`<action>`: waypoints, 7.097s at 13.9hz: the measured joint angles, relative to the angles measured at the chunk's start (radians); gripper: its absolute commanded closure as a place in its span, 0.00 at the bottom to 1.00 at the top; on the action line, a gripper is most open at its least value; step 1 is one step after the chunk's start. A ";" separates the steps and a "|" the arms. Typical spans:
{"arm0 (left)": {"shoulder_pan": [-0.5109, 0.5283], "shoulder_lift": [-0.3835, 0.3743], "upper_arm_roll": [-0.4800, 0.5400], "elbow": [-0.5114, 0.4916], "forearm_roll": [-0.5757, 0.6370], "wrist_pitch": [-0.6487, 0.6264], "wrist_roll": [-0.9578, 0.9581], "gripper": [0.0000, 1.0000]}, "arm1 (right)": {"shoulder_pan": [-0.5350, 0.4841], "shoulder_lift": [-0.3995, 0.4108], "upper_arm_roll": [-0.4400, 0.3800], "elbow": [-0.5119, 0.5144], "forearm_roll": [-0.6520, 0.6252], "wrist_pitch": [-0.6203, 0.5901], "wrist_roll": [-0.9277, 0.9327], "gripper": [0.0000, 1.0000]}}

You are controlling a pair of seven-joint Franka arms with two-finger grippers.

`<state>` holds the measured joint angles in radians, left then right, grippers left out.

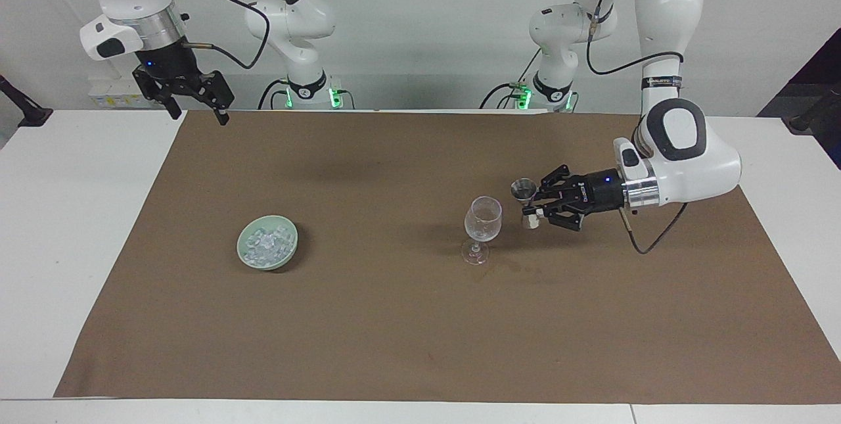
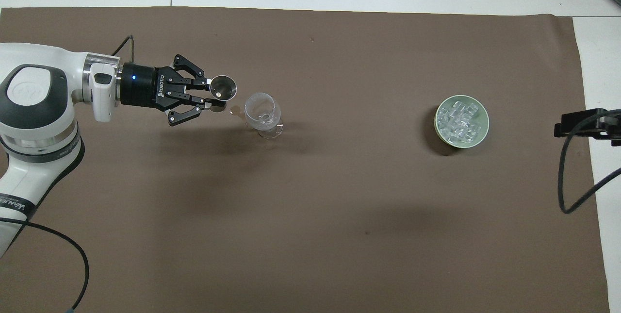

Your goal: Pour wine and add ice with both arms

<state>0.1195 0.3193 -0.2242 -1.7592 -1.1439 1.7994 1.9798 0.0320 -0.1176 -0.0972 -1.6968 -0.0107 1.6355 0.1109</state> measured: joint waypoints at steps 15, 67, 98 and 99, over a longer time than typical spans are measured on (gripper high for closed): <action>-0.044 -0.069 0.003 -0.008 0.135 0.112 -0.130 1.00 | 0.000 0.000 0.000 0.000 0.000 0.000 0.000 0.00; -0.260 -0.175 0.007 -0.009 0.814 0.266 -0.756 1.00 | 0.000 0.000 0.000 0.000 0.000 0.000 0.000 0.00; -0.370 -0.165 0.007 0.082 1.149 0.143 -1.123 1.00 | 0.000 0.000 0.000 0.000 0.000 0.000 0.000 0.00; -0.375 -0.161 0.007 0.085 1.162 0.143 -1.132 1.00 | 0.000 0.000 0.000 0.000 0.000 0.000 0.000 0.00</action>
<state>-0.2556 0.1578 -0.2176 -1.6740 0.0183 1.9426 0.8477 0.0320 -0.1175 -0.0972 -1.6968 -0.0107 1.6355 0.1109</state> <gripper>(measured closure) 0.775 0.000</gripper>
